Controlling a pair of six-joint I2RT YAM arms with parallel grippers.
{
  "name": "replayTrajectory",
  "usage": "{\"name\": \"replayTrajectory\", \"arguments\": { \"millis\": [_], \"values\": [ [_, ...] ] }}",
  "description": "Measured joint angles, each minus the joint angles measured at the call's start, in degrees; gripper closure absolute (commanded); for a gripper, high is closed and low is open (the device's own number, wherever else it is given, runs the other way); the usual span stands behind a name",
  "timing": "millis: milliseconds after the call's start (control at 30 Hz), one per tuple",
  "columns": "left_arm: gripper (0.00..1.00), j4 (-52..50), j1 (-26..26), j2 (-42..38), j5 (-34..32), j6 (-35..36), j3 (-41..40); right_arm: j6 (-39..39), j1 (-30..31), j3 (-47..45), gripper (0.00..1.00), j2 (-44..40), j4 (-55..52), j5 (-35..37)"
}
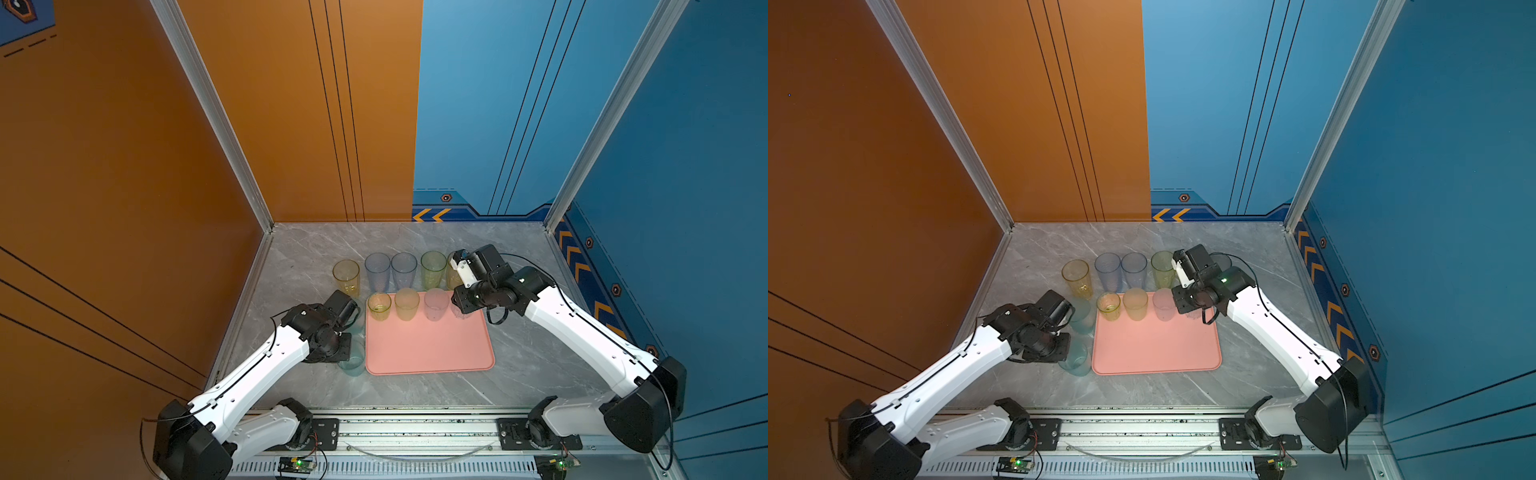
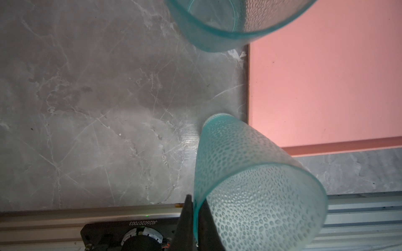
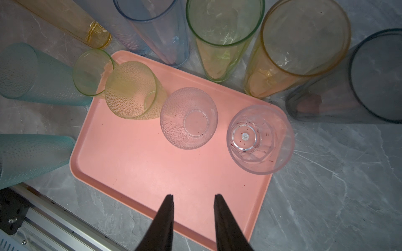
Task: Place the glasses into the tray
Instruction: Pick up the glass from the bottom-left of the table, then place the glass on the tray.
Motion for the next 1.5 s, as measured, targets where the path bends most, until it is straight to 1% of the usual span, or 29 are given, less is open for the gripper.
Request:
{"name": "replayTrajectory", "arguments": {
  "millis": [267,467,667,833,1000,1133,1267,1367,1500],
  "values": [
    [0.96,-0.2,-1.1,0.0,0.3,0.4,0.2,0.0,-0.1,-0.1,0.69,0.0,0.0,0.0],
    [0.96,-4.5,-1.5,-0.5,0.7,1.5,2.2,0.0,-1.6,-0.5,0.69,-0.4,0.0,0.0],
    [0.96,-9.9,-1.3,-2.9,-0.6,3.5,8.1,0.0,-4.5,-1.7,0.69,-1.9,0.0,0.0],
    [0.96,-13.3,-1.1,-3.2,-1.2,5.5,13.6,0.3,-7.5,-2.3,0.69,-3.5,0.0,0.0],
    [0.96,-15.8,-1.9,-2.4,-1.2,7.6,20.8,0.9,-12.7,-3.7,0.69,-5.5,0.0,0.3],
    [0.96,-16.2,-5.6,1.8,-1.7,9.4,27.1,1.1,-16.6,-4.0,0.68,-6.7,-0.1,0.3],
    [0.96,-15.9,-11.7,10.0,-2.9,11.7,34.4,1.6,-19.3,-4.3,0.68,-7.1,-0.1,0.2],
    [0.96,-13.6,-15.1,16.2,-2.3,14.1,38.8,1.8,-20.4,-4.9,0.68,-7.1,-0.2,0.3],
    [0.96,-11.3,-18.5,24.7,-0.3,17.9,45.4,2.2,-21.0,-5.4,0.68,-7.1,-0.5,0.2]
  ]
}}
